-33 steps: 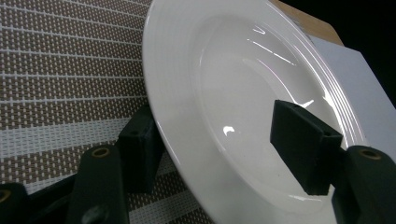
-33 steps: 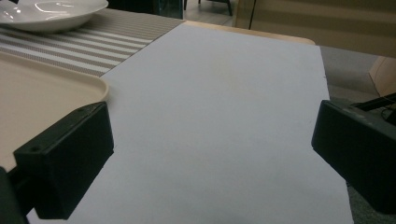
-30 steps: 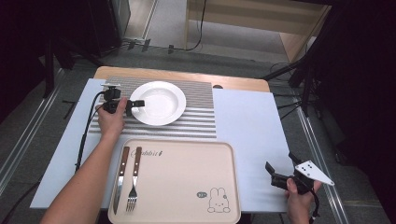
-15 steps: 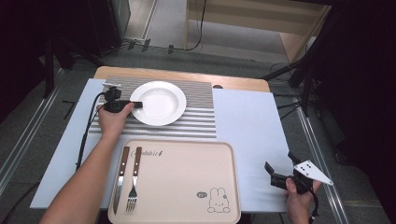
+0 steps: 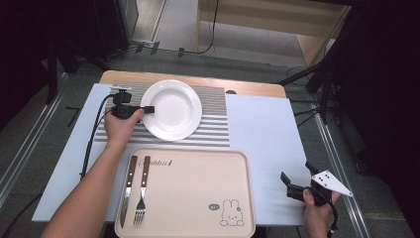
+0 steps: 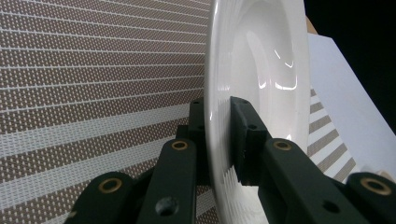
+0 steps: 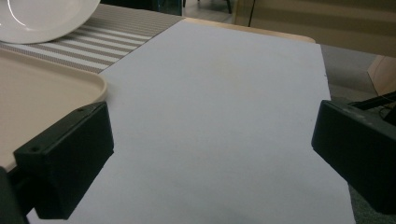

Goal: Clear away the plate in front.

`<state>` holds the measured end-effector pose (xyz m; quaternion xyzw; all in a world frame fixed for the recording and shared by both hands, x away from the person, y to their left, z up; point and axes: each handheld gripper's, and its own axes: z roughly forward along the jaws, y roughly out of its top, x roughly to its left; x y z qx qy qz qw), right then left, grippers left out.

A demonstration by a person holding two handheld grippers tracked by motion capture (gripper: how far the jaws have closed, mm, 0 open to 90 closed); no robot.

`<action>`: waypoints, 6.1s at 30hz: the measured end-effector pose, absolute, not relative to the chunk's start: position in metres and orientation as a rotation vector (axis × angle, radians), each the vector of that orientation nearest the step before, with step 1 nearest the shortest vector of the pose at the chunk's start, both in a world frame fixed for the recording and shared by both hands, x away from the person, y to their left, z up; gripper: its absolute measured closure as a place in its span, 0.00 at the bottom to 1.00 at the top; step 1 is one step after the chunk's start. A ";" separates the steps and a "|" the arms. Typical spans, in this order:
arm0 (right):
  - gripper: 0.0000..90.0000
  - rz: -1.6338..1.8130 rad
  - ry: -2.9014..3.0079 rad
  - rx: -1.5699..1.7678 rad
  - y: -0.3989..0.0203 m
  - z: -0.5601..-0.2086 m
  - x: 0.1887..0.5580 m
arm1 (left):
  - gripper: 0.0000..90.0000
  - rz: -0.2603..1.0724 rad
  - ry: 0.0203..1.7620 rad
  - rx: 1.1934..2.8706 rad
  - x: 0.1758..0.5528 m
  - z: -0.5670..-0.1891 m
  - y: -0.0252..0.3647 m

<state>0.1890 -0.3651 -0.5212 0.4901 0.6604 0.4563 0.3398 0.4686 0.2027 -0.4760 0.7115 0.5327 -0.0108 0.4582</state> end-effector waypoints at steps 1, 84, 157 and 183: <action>0.00 1.187 1.718 1.279 -0.365 -0.521 0.189 | 0.88 -0.019 1.318 1.751 0.468 -0.475 0.201; 0.00 1.186 1.717 1.259 -0.364 -0.521 0.188 | 0.89 -0.195 1.145 1.670 0.371 -0.448 0.178; 0.00 1.248 1.683 1.229 -0.368 -0.521 0.185 | 0.88 -0.467 1.061 1.784 0.288 -0.496 0.154; 0.00 1.242 1.679 1.237 -0.367 -0.521 0.185 | 0.69 -0.276 1.162 2.025 0.292 -0.497 0.151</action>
